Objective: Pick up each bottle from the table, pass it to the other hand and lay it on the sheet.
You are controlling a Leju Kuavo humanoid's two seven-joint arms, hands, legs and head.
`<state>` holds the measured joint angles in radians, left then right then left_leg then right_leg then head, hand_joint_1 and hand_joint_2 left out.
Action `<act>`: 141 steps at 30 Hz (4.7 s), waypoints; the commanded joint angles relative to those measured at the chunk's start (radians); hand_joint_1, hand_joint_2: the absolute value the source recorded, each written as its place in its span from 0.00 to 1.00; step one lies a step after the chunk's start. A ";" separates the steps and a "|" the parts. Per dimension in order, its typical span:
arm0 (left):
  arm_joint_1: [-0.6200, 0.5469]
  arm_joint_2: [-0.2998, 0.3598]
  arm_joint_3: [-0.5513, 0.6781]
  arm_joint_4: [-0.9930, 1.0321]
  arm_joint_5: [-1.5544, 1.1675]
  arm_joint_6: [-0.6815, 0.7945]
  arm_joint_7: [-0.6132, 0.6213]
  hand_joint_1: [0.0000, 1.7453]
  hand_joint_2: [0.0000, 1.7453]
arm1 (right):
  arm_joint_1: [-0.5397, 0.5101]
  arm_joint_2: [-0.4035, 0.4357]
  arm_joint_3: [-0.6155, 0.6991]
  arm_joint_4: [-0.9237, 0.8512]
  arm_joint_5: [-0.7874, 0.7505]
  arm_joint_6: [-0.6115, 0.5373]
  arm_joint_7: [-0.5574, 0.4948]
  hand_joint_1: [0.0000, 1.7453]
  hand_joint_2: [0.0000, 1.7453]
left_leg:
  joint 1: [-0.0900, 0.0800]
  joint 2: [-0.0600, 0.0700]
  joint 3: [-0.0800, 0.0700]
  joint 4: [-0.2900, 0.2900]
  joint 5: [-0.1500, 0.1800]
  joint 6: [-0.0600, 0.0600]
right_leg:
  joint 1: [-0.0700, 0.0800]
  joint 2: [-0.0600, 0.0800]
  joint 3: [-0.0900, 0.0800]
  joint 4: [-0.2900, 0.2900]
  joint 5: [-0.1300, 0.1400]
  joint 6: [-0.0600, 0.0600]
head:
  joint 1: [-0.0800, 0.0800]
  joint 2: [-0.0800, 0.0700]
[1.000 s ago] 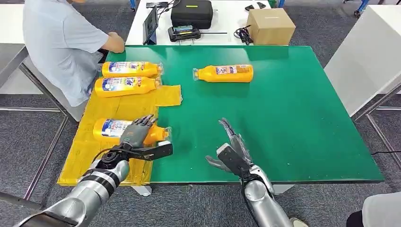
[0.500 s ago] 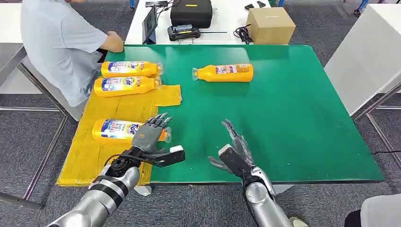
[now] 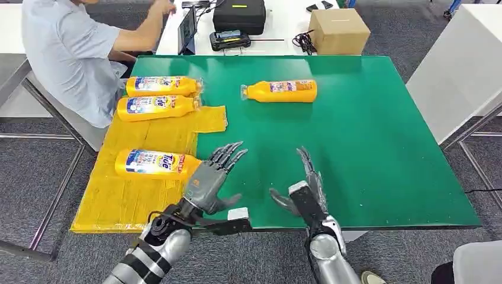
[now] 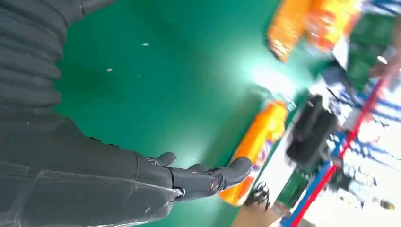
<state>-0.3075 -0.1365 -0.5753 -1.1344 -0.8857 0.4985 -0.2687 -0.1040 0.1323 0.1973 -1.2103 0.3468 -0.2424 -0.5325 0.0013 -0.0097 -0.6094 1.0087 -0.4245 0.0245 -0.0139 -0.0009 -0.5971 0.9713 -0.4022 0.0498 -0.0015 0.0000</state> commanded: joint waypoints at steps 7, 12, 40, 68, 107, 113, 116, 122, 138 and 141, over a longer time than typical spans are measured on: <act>0.126 -0.041 0.031 -0.097 0.478 0.043 -0.173 0.00 1.00 | 0.067 0.042 -0.019 -0.130 -0.082 -0.230 0.061 0.00 0.00 | 0.001 0.001 0.004 0.000 -0.002 -0.001 | 0.001 0.000 0.004 0.000 -0.002 -0.002 | 0.000 0.000; 0.157 -0.045 0.001 -0.124 0.486 0.072 -0.241 0.00 1.00 | 0.059 0.028 -0.026 -0.107 -0.116 -0.148 0.054 0.00 1.00 | 0.000 0.001 0.003 -0.001 -0.001 -0.001 | 0.000 0.000 0.003 -0.001 -0.001 -0.001 | 0.000 0.000; 0.191 -0.065 0.022 -0.174 0.655 -0.078 -0.064 0.00 1.00 | -0.053 -0.175 0.140 0.043 0.492 -0.090 0.294 0.00 1.00 | 0.000 0.002 0.005 -0.001 -0.002 -0.001 | 0.000 0.001 0.005 -0.001 -0.001 -0.002 | 0.000 0.000; 0.187 -0.073 0.014 -0.169 0.649 -0.151 0.037 0.00 1.00 | -0.184 -0.275 0.259 0.130 0.639 0.057 0.427 0.00 1.00 | 0.000 0.002 0.003 0.000 -0.002 -0.001 | 0.000 0.001 0.003 -0.001 -0.001 -0.001 | -0.001 0.000; 0.139 -0.065 -0.015 -0.111 0.610 -0.179 0.059 0.00 1.00 | -0.383 -0.457 0.486 0.275 0.337 0.416 0.454 1.00 1.00 | -0.001 0.000 0.002 0.000 -0.001 0.000 | 0.000 0.000 0.002 -0.001 0.000 -0.001 | -0.001 0.000; 0.108 -0.077 -0.027 -0.078 0.640 -0.188 0.035 0.00 1.00 | -0.341 -0.443 0.405 0.310 0.206 0.392 0.368 1.00 1.00 | 0.000 -0.002 0.005 0.000 -0.001 -0.001 | 0.000 -0.003 0.006 -0.001 -0.001 -0.002 | -0.001 0.000; 0.102 -0.080 -0.030 -0.071 0.648 -0.184 0.029 0.00 1.00 | -0.317 -0.426 0.372 0.310 0.172 0.368 0.344 1.00 1.00 | 0.000 -0.001 0.005 -0.001 -0.001 -0.001 | 0.001 -0.002 0.006 -0.002 -0.001 -0.001 | -0.001 0.000; 0.091 -0.084 -0.036 -0.061 0.664 -0.179 0.017 0.00 1.00 | -0.267 -0.383 0.275 0.309 0.123 0.335 0.301 1.00 1.00 | 0.001 -0.001 0.005 -0.001 -0.001 -0.001 | 0.001 -0.002 0.006 -0.002 -0.001 -0.001 | -0.001 0.000; 0.176 -0.167 0.085 -0.149 0.956 -0.083 -0.188 0.00 1.00 | -0.160 -0.282 0.112 0.091 0.020 0.328 0.189 1.00 1.00 | 0.000 0.002 0.004 0.000 -0.002 -0.001 | 0.001 0.001 0.004 -0.001 -0.001 -0.001 | 0.000 0.000; 0.210 -0.167 0.092 -0.176 1.045 -0.093 -0.230 0.00 1.00 | -0.162 -0.250 0.115 0.038 0.013 0.323 0.178 1.00 1.00 | 0.000 0.004 0.003 0.000 -0.002 -0.001 | 0.000 0.003 0.003 0.000 0.000 -0.001 | -0.001 0.000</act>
<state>-0.1556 -0.2686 -0.5646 -1.2696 -0.0094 0.4002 -0.4174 -0.2995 -0.2239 0.3936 -1.0327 0.3837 0.0824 -0.3327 0.0010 -0.0096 -0.6097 1.0093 -0.4247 0.0250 -0.0139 -0.0009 -0.5960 0.9710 -0.4018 0.0502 -0.0027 0.0000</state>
